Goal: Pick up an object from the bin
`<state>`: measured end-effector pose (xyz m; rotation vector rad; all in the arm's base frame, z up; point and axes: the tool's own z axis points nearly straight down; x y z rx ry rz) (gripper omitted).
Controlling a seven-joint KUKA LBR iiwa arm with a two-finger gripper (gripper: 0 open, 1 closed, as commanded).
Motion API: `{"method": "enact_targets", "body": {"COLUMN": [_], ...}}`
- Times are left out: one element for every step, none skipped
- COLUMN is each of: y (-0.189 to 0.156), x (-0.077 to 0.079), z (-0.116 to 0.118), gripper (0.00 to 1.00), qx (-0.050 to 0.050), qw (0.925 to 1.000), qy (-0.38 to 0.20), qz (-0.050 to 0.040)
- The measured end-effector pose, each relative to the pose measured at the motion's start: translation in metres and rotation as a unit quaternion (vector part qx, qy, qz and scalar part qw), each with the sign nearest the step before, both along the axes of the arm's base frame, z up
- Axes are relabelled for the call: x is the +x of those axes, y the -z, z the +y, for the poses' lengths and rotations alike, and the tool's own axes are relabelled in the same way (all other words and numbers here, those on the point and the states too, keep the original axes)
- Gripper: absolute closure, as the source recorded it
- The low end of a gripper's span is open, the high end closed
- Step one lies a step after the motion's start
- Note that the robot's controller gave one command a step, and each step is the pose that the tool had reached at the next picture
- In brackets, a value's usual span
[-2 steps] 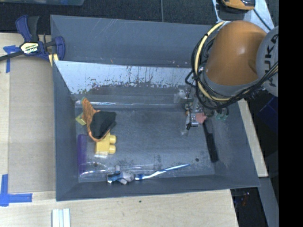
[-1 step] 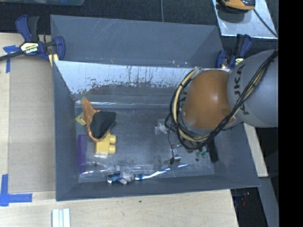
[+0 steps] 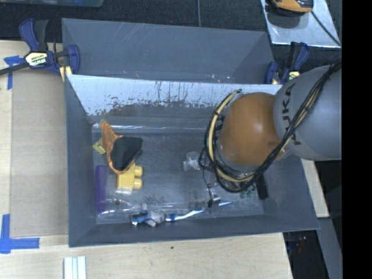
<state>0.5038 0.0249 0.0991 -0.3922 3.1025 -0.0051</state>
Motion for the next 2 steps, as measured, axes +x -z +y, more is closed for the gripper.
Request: {"method": "enact_targets", "body": {"y": [-0.001, 0.029], "x": [-0.019, -0.018], "z": [0.025, 0.017], "gripper": [0.0, 0.0], "qx": [0.0, -0.001], "qw": [0.993, 0.9965], "qy": [-0.118, -0.084], "qz": [0.0074, -0.001]}}
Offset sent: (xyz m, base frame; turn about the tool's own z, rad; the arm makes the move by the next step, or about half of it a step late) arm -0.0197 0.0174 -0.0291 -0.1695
